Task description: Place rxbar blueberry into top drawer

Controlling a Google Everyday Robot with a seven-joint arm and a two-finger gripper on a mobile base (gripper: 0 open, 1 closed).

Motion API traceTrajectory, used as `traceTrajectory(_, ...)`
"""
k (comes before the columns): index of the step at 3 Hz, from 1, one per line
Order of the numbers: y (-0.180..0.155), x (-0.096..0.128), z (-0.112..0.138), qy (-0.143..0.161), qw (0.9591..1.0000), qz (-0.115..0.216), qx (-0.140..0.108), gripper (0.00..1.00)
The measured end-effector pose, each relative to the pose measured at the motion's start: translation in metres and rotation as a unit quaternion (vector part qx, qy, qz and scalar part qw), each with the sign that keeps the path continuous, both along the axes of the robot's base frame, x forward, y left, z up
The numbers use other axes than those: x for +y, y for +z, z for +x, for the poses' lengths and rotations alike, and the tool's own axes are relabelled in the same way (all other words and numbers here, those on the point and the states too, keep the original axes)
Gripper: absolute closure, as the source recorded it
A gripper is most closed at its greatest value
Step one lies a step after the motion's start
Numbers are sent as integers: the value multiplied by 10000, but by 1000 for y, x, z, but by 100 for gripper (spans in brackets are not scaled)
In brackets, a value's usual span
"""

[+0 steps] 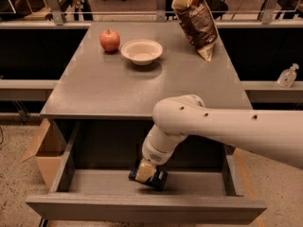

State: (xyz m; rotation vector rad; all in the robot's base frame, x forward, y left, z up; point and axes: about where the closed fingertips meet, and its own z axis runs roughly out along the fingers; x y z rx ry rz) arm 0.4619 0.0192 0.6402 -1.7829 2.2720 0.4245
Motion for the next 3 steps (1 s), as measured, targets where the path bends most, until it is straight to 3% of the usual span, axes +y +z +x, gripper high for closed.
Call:
traceTrajectory(1,16,-1,-1,-31,9999,-60,-124,0)
traceTrajectory(2,44,-14,1,-206,9987,212,-412,0)
traceTrajectory(3,63,-54,4,-581,9948,557,-627,0)
